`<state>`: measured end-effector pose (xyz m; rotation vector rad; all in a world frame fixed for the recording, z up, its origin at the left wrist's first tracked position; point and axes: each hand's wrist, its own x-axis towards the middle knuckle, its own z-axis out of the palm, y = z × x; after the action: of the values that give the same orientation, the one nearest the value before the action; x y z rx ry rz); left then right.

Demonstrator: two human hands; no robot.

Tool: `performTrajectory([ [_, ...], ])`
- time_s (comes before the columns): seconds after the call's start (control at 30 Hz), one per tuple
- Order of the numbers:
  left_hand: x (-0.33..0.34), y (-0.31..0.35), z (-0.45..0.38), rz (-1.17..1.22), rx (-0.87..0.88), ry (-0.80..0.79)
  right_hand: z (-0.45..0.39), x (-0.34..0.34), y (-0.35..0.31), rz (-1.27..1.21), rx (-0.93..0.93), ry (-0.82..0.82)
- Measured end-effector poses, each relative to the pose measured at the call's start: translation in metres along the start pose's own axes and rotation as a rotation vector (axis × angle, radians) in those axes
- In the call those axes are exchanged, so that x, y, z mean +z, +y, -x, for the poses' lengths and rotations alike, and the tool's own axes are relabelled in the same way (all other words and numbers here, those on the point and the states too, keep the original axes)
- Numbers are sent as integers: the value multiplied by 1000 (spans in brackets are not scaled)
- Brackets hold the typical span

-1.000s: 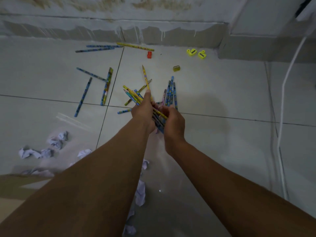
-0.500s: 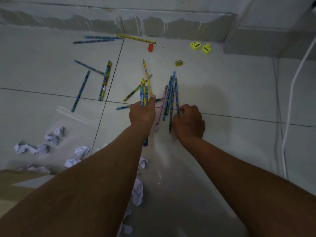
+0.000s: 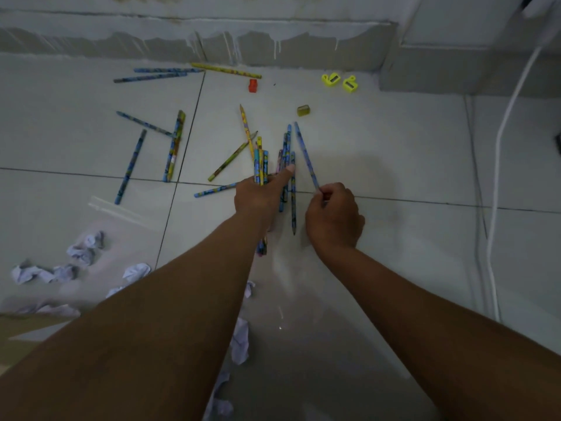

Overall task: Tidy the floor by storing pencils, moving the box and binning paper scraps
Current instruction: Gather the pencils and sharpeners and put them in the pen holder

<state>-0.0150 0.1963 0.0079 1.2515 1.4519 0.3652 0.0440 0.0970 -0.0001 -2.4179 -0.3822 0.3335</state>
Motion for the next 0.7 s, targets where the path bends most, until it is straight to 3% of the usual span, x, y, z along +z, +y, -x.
performTrajectory([
  [0.13, 3, 13, 3, 63, -27, -7, 19, 2, -6, -303, -169, -112],
  [0.33, -8, 8, -7, 146, -88, 79, 31, 9, -9, -346, -211, -196],
  [0.5, -23, -1, -16, 122, -151, 139, 24, 14, -2, -91, -169, -136],
  [0.7, -37, -12, -17, 160, -119, 80, 22, 16, 9, 237, -186, -189],
])
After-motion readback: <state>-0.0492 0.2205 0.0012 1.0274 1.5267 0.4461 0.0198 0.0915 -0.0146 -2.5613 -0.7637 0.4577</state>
